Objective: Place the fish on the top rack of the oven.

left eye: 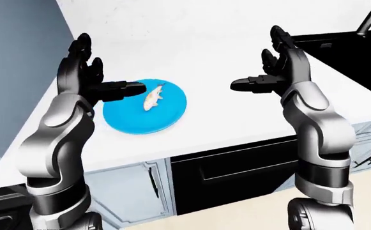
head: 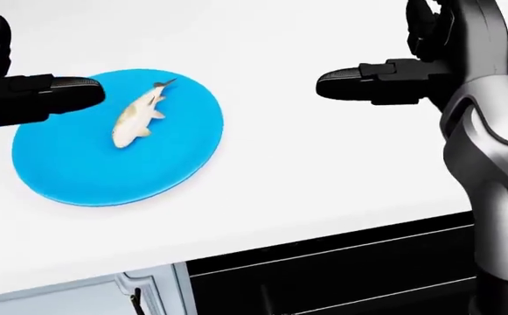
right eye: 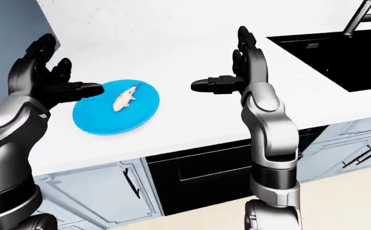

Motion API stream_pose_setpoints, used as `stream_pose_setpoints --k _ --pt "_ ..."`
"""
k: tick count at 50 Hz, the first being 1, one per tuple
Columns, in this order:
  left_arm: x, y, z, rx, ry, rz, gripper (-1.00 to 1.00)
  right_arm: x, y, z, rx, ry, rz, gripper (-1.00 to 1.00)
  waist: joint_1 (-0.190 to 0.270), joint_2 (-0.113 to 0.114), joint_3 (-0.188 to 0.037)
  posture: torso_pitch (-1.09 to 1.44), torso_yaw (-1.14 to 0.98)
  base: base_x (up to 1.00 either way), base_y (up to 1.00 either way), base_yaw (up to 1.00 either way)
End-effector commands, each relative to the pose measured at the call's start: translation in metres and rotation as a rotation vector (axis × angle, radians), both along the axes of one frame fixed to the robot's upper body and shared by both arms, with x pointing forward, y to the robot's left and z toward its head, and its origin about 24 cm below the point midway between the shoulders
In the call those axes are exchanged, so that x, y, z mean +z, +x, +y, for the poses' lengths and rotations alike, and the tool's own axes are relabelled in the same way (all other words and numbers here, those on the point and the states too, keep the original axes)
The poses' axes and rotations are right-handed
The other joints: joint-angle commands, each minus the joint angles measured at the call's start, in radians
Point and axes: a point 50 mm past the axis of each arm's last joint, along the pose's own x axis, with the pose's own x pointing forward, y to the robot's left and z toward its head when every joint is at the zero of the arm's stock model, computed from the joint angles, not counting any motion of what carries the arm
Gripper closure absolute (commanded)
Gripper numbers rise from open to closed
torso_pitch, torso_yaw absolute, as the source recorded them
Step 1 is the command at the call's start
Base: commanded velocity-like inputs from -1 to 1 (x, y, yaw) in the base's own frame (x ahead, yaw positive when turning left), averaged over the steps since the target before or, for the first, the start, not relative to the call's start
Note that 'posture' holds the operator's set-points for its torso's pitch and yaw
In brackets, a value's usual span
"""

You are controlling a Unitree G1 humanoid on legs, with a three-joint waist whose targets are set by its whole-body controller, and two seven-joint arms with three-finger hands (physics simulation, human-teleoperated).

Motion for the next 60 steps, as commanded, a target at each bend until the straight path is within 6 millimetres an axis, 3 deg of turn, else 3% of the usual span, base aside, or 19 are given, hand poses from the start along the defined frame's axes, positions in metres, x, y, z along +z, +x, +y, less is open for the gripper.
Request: stream_pose_setpoints --k 1,14,15,18,24,26,28,31,34,35,39,42,43,44,47,52,53,56,60 --pt "0.0215 -0.0055 -0.0040 -0.021 0.011 -0.110 -1.00 0.0240 -0.0068 -0.0040 -0.022 -0.004 -0.116 -1.00 -0.005 0.009 -0.035 0.00 0.00 0.00 0.00 0.00" --pt "0.0222 -0.0073 -0.0053 -0.024 0.012 -0.112 -1.00 0.0242 -0.0079 -0.0052 -0.025 -0.009 -0.123 -1.00 -0.010 0.016 -0.036 0.00 0.00 0.00 0.00 0.00" --pt "0.0215 -0.0069 -0.0053 -0.024 0.012 -0.112 -1.00 0.0242 -0.0078 -0.0052 -0.025 -0.009 -0.122 -1.00 -0.009 0.021 -0.054 0.00 0.00 0.00 0.00 0.09" --pt "0.0187 -0.0048 -0.0040 -0.025 0.011 -0.112 -1.00 0.0243 -0.0076 -0.0046 -0.027 -0.011 -0.118 -1.00 0.008 0.017 -0.041 0.00 0.00 0.00 0.00 0.85" --pt "0.0197 -0.0050 -0.0056 -0.028 0.013 -0.111 -1.00 0.0238 -0.0069 -0.0063 -0.034 -0.013 -0.115 -1.00 0.015 0.047 -0.036 0.00 0.00 0.00 0.00 1.00" --pt "0.0214 -0.0051 -0.0061 -0.030 0.013 -0.113 -1.00 0.0247 -0.0069 -0.0065 -0.039 -0.009 -0.119 -1.00 0.034 0.048 -0.040 0.00 0.00 0.00 0.00 1.00" --pt "0.0216 -0.0059 -0.0062 -0.031 0.014 -0.112 -1.00 0.0252 -0.0070 -0.0075 -0.046 -0.007 -0.124 -1.00 0.017 0.059 -0.033 0.00 0.00 0.00 0.00 0.52" --pt "0.0220 -0.0065 -0.0060 -0.031 0.013 -0.112 -1.00 0.0250 -0.0066 -0.0081 -0.054 -0.012 -0.124 -1.00 0.029 0.030 -0.005 0.00 0.00 0.00 0.00 0.04" --pt "0.0214 -0.0060 -0.0058 -0.032 0.013 -0.112 -1.00 0.0243 -0.0060 -0.0088 -0.061 -0.011 -0.117 -1.00 0.014 -0.036 0.001 0.00 0.00 0.00 0.00 0.00" --pt "0.0213 -0.0064 -0.0062 -0.032 0.013 -0.113 -1.00 0.0244 -0.0063 -0.0086 -0.061 -0.012 -0.115 -1.00 0.002 -0.011 0.004 0.00 0.00 0.00 0.00 0.00" --pt "0.0200 -0.0058 -0.0058 -0.037 0.014 -0.114 -1.00 0.0270 -0.0085 -0.0064 -0.053 -0.015 -0.119 -1.00 -0.009 0.008 -0.016 0.00 0.00 0.00 0.00 0.00" --pt "0.0211 -0.0073 -0.0060 -0.040 0.015 -0.115 -1.00 0.0286 -0.0106 -0.0051 -0.042 -0.007 -0.125 -1.00 -0.026 0.044 -0.036 0.00 0.00 0.00 0.00 0.00" --pt "0.0202 -0.0068 -0.0057 -0.040 0.015 -0.114 -1.00 0.0284 -0.0108 -0.0050 -0.040 -0.006 -0.128 -1.00 -0.021 0.038 -0.025 0.00 0.00 0.00 0.00 0.00" --pt "0.0188 -0.0058 -0.0056 -0.040 0.015 -0.114 -1.00 0.0280 -0.0102 -0.0050 -0.037 -0.007 -0.127 -1.00 -0.022 0.042 -0.046 0.00 0.00 0.06 0.00 0.00" --pt "0.0211 -0.0074 -0.0064 -0.041 0.015 -0.115 -1.00 0.0282 -0.0104 -0.0043 -0.031 -0.009 -0.129 -1.00 -0.019 0.030 -0.016 0.00 0.00 0.21 0.00 0.00" --pt "0.0210 -0.0068 -0.0067 -0.040 0.015 -0.115 -1.00 0.0271 -0.0093 -0.0052 -0.031 -0.009 -0.127 -1.00 -0.008 -0.031 -0.018 0.00 0.00 0.25 0.00 0.00" --pt "0.0206 -0.0062 -0.0067 -0.041 0.014 -0.116 -1.00 0.0274 -0.0095 -0.0050 -0.031 -0.009 -0.127 -1.00 -0.013 -0.015 -0.018 0.00 0.00 0.24 0.00 0.00" --pt "0.0222 -0.0078 -0.0072 -0.044 0.014 -0.118 -1.00 0.0272 -0.0097 -0.0048 -0.031 -0.009 -0.126 -1.00 -0.009 -0.022 -0.025 0.00 0.00 0.24 0.00 0.00" --pt "0.0212 -0.0075 -0.0062 -0.042 0.013 -0.118 -1.00 0.0274 -0.0102 -0.0036 -0.029 -0.010 -0.126 -1.00 -0.011 0.010 -0.017 0.00 0.00 0.25 0.00 0.00"
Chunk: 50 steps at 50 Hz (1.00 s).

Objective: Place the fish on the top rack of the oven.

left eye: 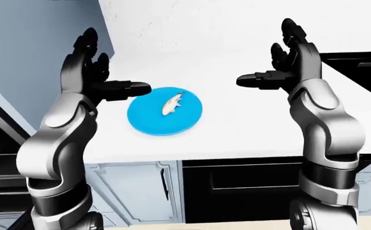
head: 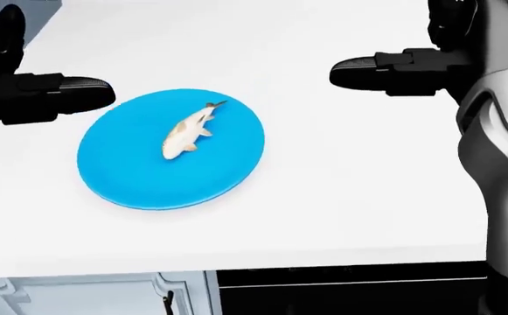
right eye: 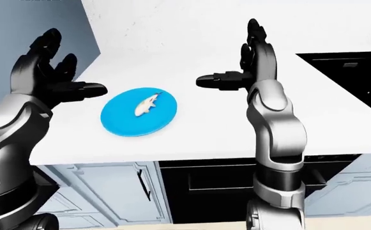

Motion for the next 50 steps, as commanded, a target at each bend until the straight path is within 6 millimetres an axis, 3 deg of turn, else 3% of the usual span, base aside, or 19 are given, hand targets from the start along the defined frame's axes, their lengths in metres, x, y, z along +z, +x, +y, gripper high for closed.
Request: stream_pose_setpoints --k 1,3,5,6,8,11,12,13,14,17,18,21,23,25,26,29,30,36,50 --pt "0.0161 -0.0047 0.0033 0.019 0.004 -0.083 -1.00 0.0171 -0.0044 0.0040 0.020 -0.007 -0.083 -1.00 0.003 -0.001 -0.014 0.00 0.00 0.24 0.00 0.00" --pt "0.0162 -0.0043 0.0031 0.019 0.005 -0.084 -1.00 0.0163 -0.0036 0.0040 0.021 -0.007 -0.083 -1.00 -0.005 0.034 -0.017 0.00 0.00 0.25 0.00 0.00" --pt "0.0154 -0.0039 0.0031 0.020 0.004 -0.083 -1.00 0.0172 -0.0042 0.0040 0.021 -0.008 -0.083 -1.00 -0.011 0.098 -0.037 0.00 0.00 0.25 0.00 0.00" --pt "0.0152 -0.0036 0.0032 0.020 0.004 -0.083 -1.00 0.0173 -0.0042 0.0038 0.020 -0.007 -0.083 -1.00 0.000 0.062 -0.030 0.00 0.00 0.25 0.00 0.00" --pt "0.0151 -0.0030 0.0035 0.020 0.005 -0.082 -1.00 0.0170 -0.0037 0.0037 0.020 -0.008 -0.083 -1.00 -0.002 0.076 -0.024 0.00 0.00 0.25 0.00 0.00" --pt "0.0159 -0.0032 0.0033 0.020 0.006 -0.082 -1.00 0.0168 -0.0033 0.0035 0.019 -0.007 -0.081 -1.00 0.004 0.051 -0.033 0.00 0.00 0.25 0.00 0.00" --pt "0.0155 -0.0031 0.0033 0.021 0.006 -0.082 -1.00 0.0169 -0.0036 0.0035 0.019 -0.008 -0.081 -1.00 0.006 0.042 -0.029 0.00 0.00 0.25 0.00 0.00" --pt "0.0150 -0.0030 0.0035 0.020 0.005 -0.082 -1.00 0.0166 -0.0033 0.0031 0.016 -0.007 -0.080 -1.00 0.006 0.030 -0.001 0.00 0.00 0.03 0.00 0.00" --pt "0.0148 -0.0029 0.0037 0.020 0.006 -0.082 -1.00 0.0164 -0.0031 0.0030 0.015 -0.006 -0.081 -1.00 0.009 0.024 -0.007 0.00 0.00 0.00 0.00 0.00" --pt "0.0154 -0.0034 0.0038 0.020 0.005 -0.083 -1.00 0.0159 -0.0023 0.0037 0.011 -0.001 -0.072 -1.00 0.018 -0.045 -0.020 0.00 0.00 0.00 0.00 0.00" --pt "0.0154 -0.0034 0.0038 0.020 0.006 -0.083 -1.00 0.0162 -0.0025 0.0036 0.010 0.001 -0.074 -1.00 0.023 -0.018 -0.017 0.00 0.00 0.00 0.00 0.00" --pt "0.0168 -0.0039 0.0040 0.021 0.005 -0.083 -1.00 0.0163 -0.0024 0.0048 0.009 0.001 -0.068 -1.00 0.016 -0.012 -0.033 0.00 0.00 0.00 0.00 0.00" --pt "0.0149 -0.0028 0.0046 0.020 0.004 -0.084 -1.00 0.0157 -0.0026 0.0054 0.013 0.000 -0.067 -1.00 0.009 -0.012 -0.059 0.00 0.00 -0.25 0.00 0.00" --pt "0.0164 -0.0039 0.0040 0.020 0.005 -0.085 -1.00 0.0159 -0.0032 0.0059 0.017 -0.003 -0.070 -1.00 0.000 -0.015 -0.042 0.00 0.00 -0.11 0.00 0.00" --pt "0.0148 -0.0029 0.0044 0.020 0.005 -0.084 -1.00 0.0160 -0.0033 0.0060 0.018 -0.004 -0.070 -1.00 -0.007 -0.004 -0.025 0.00 0.00 0.00 0.00 0.00" --pt "0.0163 -0.0035 0.0035 0.019 0.005 -0.085 -1.00 0.0159 -0.0030 0.0056 0.019 -0.005 -0.069 -1.00 -0.006 0.042 -0.013 0.00 0.00 0.00 0.00 0.00" --pt "0.0150 -0.0030 0.0036 0.019 0.004 -0.085 -1.00 0.0157 -0.0029 0.0053 0.018 -0.005 -0.069 -1.00 -0.010 0.017 -0.018 0.00 0.00 0.00 0.00 0.00" --pt "0.0171 -0.0042 0.0030 0.019 0.003 -0.086 -1.00 0.0148 -0.0023 0.0053 0.021 -0.009 -0.068 -1.00 0.002 0.000 -0.037 0.00 0.00 0.00 0.00 0.00" --pt "0.0165 -0.0025 0.0043 0.017 0.000 -0.085 -1.00 0.0113 0.0011 0.0096 0.027 -0.031 -0.060 -1.00 0.006 0.004 -0.039 0.00 0.00 0.00 0.00 0.00"
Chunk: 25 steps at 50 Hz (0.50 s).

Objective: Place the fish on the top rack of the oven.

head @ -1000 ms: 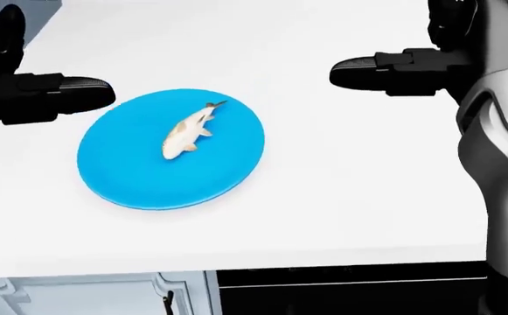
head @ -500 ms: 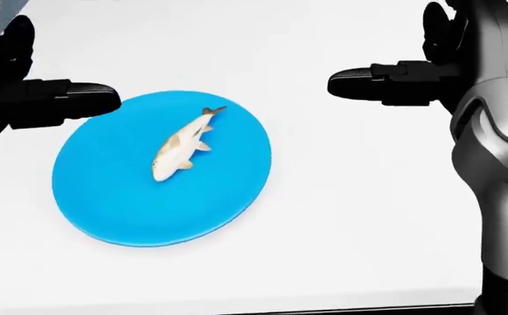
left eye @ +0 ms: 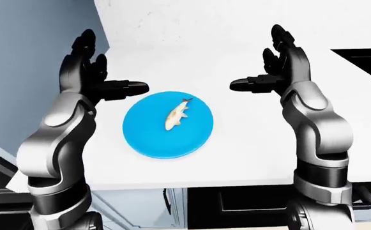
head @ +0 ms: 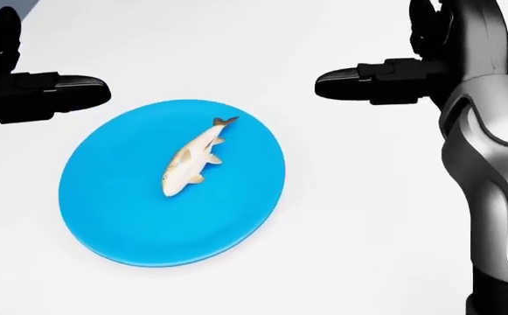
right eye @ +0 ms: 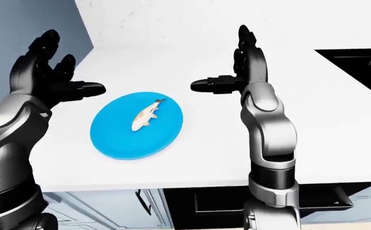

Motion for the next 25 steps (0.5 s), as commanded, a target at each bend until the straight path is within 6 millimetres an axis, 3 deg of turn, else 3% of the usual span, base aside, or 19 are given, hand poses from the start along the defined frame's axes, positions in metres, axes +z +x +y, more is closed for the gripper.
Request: stream_pose_setpoints --k 1,10,14,25 --pt "0.018 -0.005 0.000 0.002 0.007 -0.091 -1.00 0.021 -0.004 0.001 0.003 -0.006 -0.096 -1.00 0.000 0.000 -0.028 0.00 0.00 0.00 0.00 0.00" --pt "0.017 -0.004 0.001 0.007 0.005 -0.092 -1.00 0.024 0.010 0.017 0.049 -0.053 -0.083 -1.00 -0.005 0.004 -0.026 0.00 0.00 0.00 0.00 0.00" --pt "0.018 -0.005 0.001 0.008 0.003 -0.093 -1.00 0.039 0.016 0.022 0.065 -0.071 -0.082 -1.00 -0.008 0.005 -0.025 0.00 0.00 0.00 0.00 0.00" --pt "0.022 -0.007 0.005 0.014 -0.007 -0.102 -1.00 0.063 0.037 0.045 0.173 -0.356 -0.003 -1.00 -0.011 0.011 -0.020 0.00 0.00 0.00 0.00 0.00"
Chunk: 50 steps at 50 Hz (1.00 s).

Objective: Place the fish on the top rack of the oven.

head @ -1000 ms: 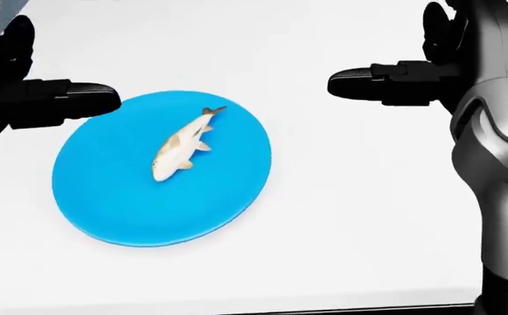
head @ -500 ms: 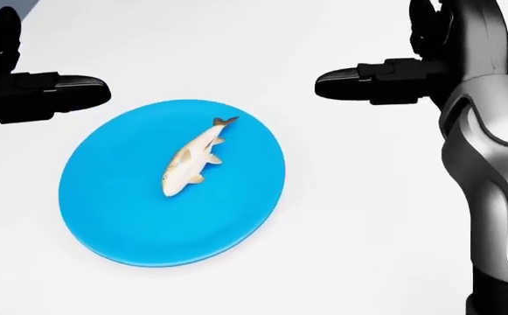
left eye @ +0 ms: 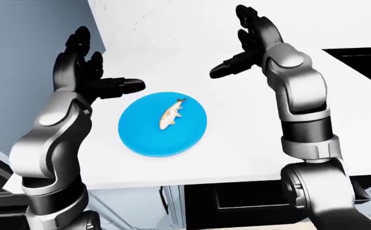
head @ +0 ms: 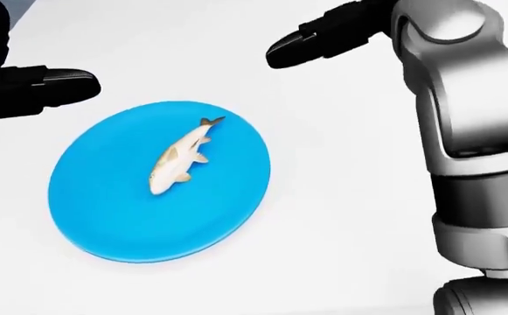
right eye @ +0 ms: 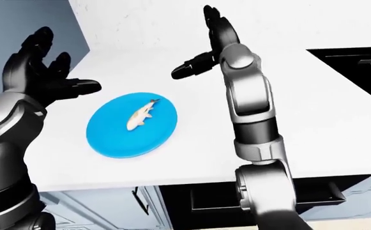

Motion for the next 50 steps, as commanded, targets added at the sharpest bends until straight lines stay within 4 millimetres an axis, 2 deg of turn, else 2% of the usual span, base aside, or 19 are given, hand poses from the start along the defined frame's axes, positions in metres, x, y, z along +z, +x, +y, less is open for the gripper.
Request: stream_pose_setpoints --k 1,2,9,15,18,23,29,36,50 --pt "0.016 -0.004 0.000 0.002 0.006 -0.088 -1.00 0.023 -0.005 0.006 0.050 -0.079 -0.065 -1.00 0.000 0.003 -0.025 0.00 0.00 0.00 0.00 0.00" --pt "0.017 -0.005 0.001 0.004 0.005 -0.088 -1.00 0.026 -0.005 0.011 0.092 -0.149 -0.040 -1.00 -0.001 0.004 -0.025 0.00 0.00 0.00 0.00 0.00" --pt "0.018 -0.004 0.002 0.007 0.002 -0.093 -1.00 0.047 -0.005 0.022 0.155 -0.335 0.004 -1.00 -0.002 0.012 -0.021 0.00 0.00 0.00 0.00 0.00" --pt "0.021 -0.007 0.002 0.008 -0.001 -0.096 -1.00 0.049 -0.004 0.035 0.199 -0.454 0.018 -1.00 -0.005 0.020 -0.020 0.00 0.00 0.00 0.00 0.00" --pt "0.021 -0.007 0.004 0.010 -0.004 -0.098 -1.00 0.051 -0.001 0.045 0.222 -0.477 -0.038 -1.00 -0.006 0.023 -0.020 0.00 0.00 0.00 0.00 0.00" --pt "0.022 -0.007 0.004 0.012 -0.006 -0.100 -1.00 0.049 0.005 0.058 0.275 -0.558 -0.143 -1.00 -0.008 0.031 -0.021 0.00 0.00 0.00 0.00 0.00" --pt "0.024 -0.007 0.005 0.014 -0.009 -0.100 -1.00 0.034 0.010 0.069 0.337 -0.679 -0.191 -1.00 -0.011 0.035 -0.023 0.00 0.00 0.00 0.00 0.00" --pt "0.023 -0.006 0.006 0.014 -0.011 -0.099 -1.00 0.023 0.011 0.077 0.374 -0.774 -0.193 -1.00 -0.014 0.035 -0.024 0.00 0.00 0.00 0.00 0.00" --pt "0.024 -0.008 0.005 0.011 -0.013 -0.103 -1.00 0.011 0.005 0.096 0.432 -0.825 -0.162 -0.99 -0.017 0.036 -0.024 0.00 0.00 0.00 0.00 0.00"
